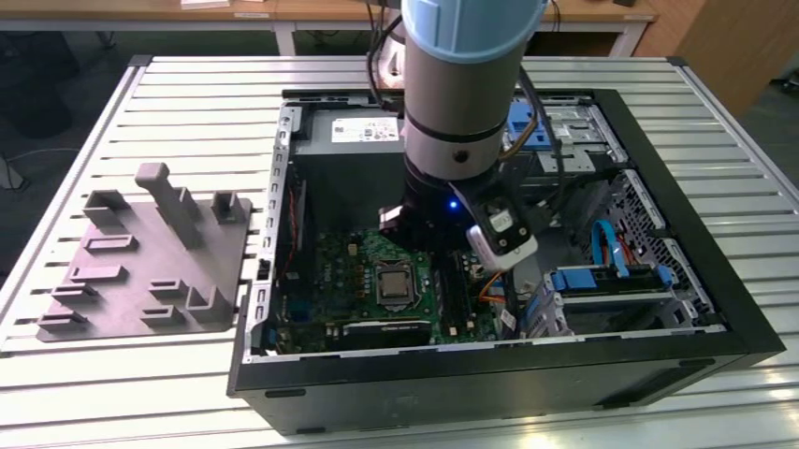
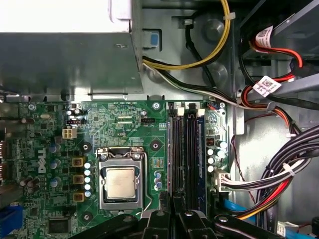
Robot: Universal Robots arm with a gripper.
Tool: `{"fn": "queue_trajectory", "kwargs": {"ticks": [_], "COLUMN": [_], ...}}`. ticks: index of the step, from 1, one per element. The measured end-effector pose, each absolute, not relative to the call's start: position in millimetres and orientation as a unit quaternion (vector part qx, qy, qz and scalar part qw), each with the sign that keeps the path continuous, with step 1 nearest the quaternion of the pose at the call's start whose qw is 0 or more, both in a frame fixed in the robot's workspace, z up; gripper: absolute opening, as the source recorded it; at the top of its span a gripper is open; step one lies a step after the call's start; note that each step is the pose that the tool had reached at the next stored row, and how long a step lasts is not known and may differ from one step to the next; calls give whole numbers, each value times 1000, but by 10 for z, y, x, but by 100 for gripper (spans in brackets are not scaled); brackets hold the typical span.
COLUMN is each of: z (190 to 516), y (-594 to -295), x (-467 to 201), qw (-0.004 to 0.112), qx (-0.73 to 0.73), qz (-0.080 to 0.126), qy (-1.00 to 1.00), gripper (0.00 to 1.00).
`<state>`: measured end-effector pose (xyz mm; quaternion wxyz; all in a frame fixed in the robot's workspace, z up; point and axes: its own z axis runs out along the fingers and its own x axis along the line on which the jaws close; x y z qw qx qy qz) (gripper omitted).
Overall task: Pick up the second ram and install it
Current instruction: 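Insert the second ram into the second slot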
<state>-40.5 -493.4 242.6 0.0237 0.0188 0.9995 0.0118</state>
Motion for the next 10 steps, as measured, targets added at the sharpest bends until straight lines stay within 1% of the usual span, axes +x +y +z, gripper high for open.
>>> {"fn": "queue_trajectory", "kwargs": {"ticks": [10], "z": [2364], "y": [-4933], "x": [-405], "qw": [24], "qx": [19], "qz": [12], "qy": [999], "gripper": [14]}}
